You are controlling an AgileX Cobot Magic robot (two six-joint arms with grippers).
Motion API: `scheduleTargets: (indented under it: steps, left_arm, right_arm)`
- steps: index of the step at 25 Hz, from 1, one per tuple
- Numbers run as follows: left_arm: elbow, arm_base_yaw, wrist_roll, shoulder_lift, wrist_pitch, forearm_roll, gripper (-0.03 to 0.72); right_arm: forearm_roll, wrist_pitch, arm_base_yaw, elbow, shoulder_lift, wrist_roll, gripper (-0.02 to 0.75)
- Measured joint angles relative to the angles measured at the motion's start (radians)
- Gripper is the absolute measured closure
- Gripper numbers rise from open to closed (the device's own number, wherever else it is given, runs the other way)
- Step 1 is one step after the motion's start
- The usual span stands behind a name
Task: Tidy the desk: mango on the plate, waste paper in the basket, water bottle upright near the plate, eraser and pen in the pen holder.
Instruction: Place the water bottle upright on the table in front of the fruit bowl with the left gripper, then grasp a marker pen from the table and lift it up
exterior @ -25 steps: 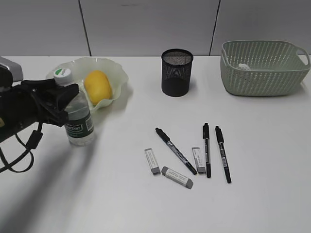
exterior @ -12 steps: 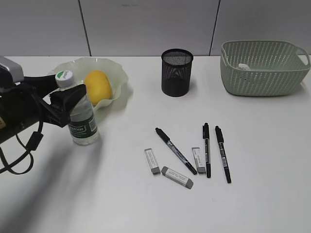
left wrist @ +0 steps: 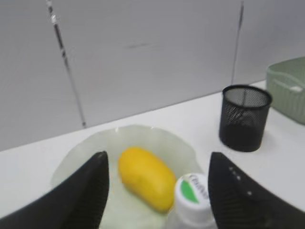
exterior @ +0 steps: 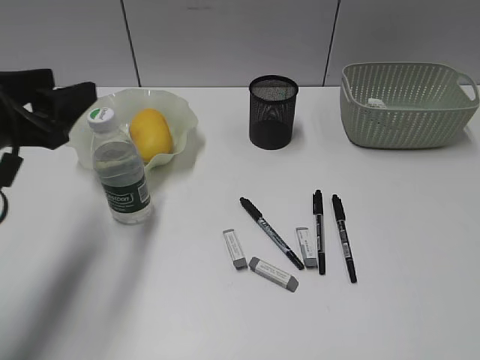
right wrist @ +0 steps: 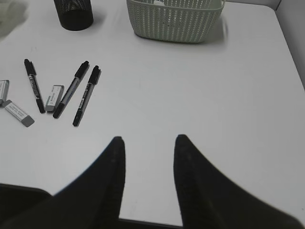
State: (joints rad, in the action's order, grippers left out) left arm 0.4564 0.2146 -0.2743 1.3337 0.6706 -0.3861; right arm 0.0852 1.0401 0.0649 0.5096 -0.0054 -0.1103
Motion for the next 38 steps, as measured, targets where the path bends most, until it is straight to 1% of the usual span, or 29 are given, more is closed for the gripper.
scheduleTargets:
  steps: [3, 6, 8, 10, 12, 15, 17, 22, 27, 29, 32, 34, 35, 38]
  left_arm:
    - [0.041, 0.001, -0.030, -0.228, -0.445, 0.004, 0.244]
    - [0.080, 0.001, -0.039, -0.437, -0.890, 0.020, 0.264]
    - [0.098, 0.001, -0.041, -0.596, -1.115, 0.057, 0.268]
    - [0.107, 0.001, -0.038, -0.703, -1.319, 0.113, 0.270]
    - [0.108, 0.001, -0.015, -0.811, -1.484, 0.173, 0.272]
    - [0.108, 0.001, 0.057, -0.969, -1.659, 0.234, 0.272]
    - [0.108, 0.001, 0.092, -1.063, -1.726, 0.251, 0.273]
    - [0.084, 0.001, 0.117, -1.248, -1.732, 0.271, 0.273]
    - [0.082, 0.001, 0.121, -1.319, -1.732, 0.279, 0.273]
    - [0.082, 0.001, 0.121, -1.323, -1.732, 0.280, 0.273]
    - [0.082, 0.001, 0.121, -1.337, -1.731, 0.280, 0.273]
    - [0.082, -0.002, 0.121, -1.339, -1.730, 0.280, 0.274]
    - [0.082, -0.006, 0.121, -1.339, -1.730, 0.280, 0.274]
    - [0.082, -0.017, 0.121, -1.340, -1.728, 0.280, 0.274]
  right_arm:
    - [0.000, 0.000, 0.000, 0.000, 0.000, 0.000, 0.449]
    - [0.000, 0.000, 0.000, 0.000, 0.000, 0.000, 0.449]
    - [0.000, 0.000, 0.000, 0.000, -0.001, 0.000, 0.449]
    - [0.001, 0.000, 0.000, 0.000, -0.001, 0.000, 0.450]
    - [0.001, 0.000, 0.000, 0.000, -0.001, 0.000, 0.450]
    - [0.001, 0.000, 0.000, 0.000, -0.001, 0.000, 0.456]
    - [0.001, 0.000, 0.000, 0.000, -0.001, 0.000, 0.461]
    - [0.002, 0.000, 0.000, 0.000, -0.001, 0.001, 0.462]
    - [0.003, -0.001, 0.000, 0.000, 0.004, 0.000, 0.462]
    - [0.003, -0.007, 0.000, 0.004, 0.055, 0.000, 0.462]
    - [0.008, -0.039, 0.000, 0.017, 0.230, 0.000, 0.446]
    - [0.036, -0.098, 0.000, 0.025, 0.386, 0.000, 0.426]
    - [0.061, -0.138, 0.000, 0.031, 0.477, -0.004, 0.416]
    - [0.182, -0.252, 0.002, 0.055, 0.757, -0.061, 0.405]
